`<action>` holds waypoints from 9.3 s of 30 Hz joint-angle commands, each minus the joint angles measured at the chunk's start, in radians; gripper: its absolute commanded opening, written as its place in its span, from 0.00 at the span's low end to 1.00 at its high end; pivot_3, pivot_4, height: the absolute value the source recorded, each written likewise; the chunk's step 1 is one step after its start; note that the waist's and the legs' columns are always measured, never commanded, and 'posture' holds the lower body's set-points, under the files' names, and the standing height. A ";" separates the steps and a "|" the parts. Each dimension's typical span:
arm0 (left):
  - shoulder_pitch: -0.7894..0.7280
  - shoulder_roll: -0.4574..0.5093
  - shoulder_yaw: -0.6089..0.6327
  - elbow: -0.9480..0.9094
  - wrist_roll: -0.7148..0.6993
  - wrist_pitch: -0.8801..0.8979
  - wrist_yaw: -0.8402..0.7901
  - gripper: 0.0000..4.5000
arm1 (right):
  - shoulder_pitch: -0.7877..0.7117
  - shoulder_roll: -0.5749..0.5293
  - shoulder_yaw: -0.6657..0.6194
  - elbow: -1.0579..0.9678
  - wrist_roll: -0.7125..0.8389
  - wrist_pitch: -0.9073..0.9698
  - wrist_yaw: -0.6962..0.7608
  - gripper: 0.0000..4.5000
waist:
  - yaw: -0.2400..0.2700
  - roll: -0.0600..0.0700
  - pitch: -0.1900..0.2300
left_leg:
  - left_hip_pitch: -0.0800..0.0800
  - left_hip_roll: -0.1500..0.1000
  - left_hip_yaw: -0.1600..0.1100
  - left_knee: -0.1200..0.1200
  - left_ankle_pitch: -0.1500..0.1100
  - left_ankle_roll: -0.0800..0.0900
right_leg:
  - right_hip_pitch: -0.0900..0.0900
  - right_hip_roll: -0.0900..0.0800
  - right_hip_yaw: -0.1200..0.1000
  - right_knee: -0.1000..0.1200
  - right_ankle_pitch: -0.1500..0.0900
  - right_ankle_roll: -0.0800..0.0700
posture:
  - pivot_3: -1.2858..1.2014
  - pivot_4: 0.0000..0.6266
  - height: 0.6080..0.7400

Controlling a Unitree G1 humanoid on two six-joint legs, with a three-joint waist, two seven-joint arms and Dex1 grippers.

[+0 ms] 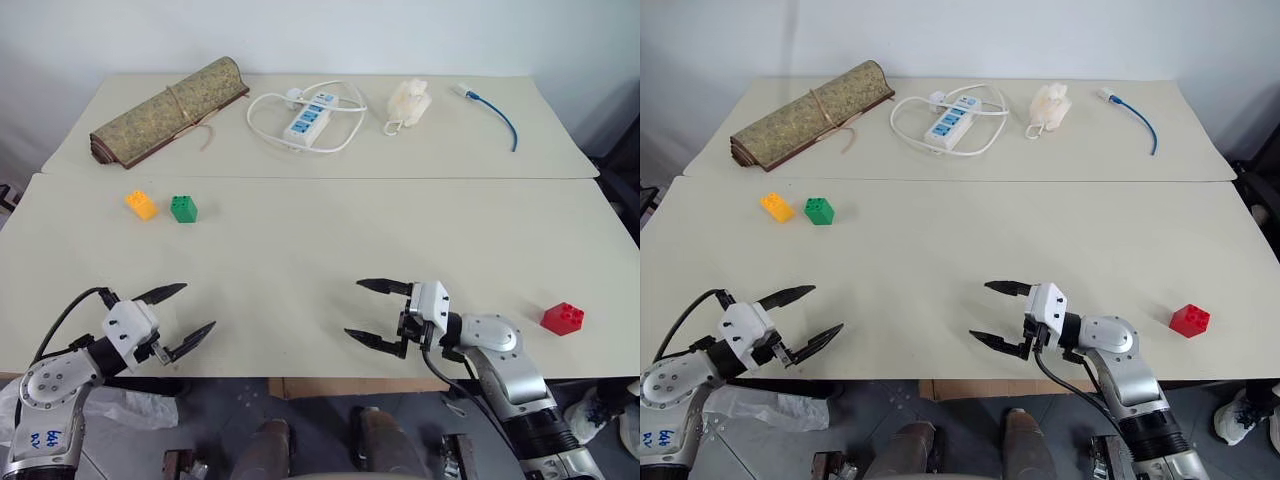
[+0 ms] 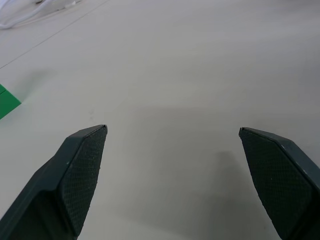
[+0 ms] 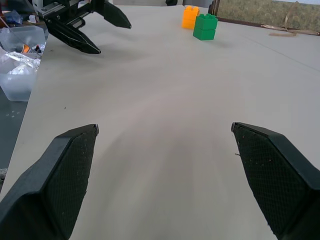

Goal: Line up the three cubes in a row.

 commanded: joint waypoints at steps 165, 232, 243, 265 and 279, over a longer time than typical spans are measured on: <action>-0.721 -0.334 -0.022 0.264 0.168 0.489 0.939 1.00 | -0.007 -0.075 -0.198 -0.151 0.203 0.081 0.129 0.98 | 0.005 -0.001 0.001 | 0.000 0.000 0.008 0.004 -0.002 0.002 | -0.002 0.001 0.003 0.004 0.002 0.003 | 0.52 0.24 1.00; -0.478 -0.001 -0.204 0.152 -0.102 0.160 -0.295 1.00 | 0.093 -0.209 -0.270 -0.101 0.248 -0.033 0.259 1.00 | -0.008 0.004 0.002 | -0.003 0.003 0.005 0.014 -0.003 0.003 | -0.001 0.002 0.003 0.006 0.003 0.002 | 0.52 0.24 1.00; -0.093 -0.184 0.310 -0.028 -0.154 0.213 0.348 1.00 | 0.025 -0.074 -0.203 -0.269 0.306 0.088 0.102 1.00 | 0.007 0.004 0.002 | -0.003 0.001 0.003 0.015 -0.004 0.004 | 0.001 0.000 0.004 0.003 0.003 0.002 | 0.52 0.24 1.00; -0.424 -0.142 0.205 0.120 -0.091 0.522 0.715 1.00 | -0.045 -0.073 -0.207 -0.238 0.285 0.092 0.075 1.00 | 0.027 0.001 0.001 | -0.002 0.000 0.003 0.015 -0.004 0.003 | 0.001 0.001 -0.001 0.004 0.003 0.002 | 0.52 0.24 1.00; -0.861 -0.298 0.145 0.497 0.043 0.461 1.124 1.00 | -0.045 -0.067 -0.192 -0.234 0.270 0.097 0.069 1.00 | 0.007 0.001 0.001 | -0.004 -0.001 0.004 0.015 -0.005 0.004 | 0.000 0.001 -0.001 0.004 0.004 0.003 | 0.52 0.24 1.00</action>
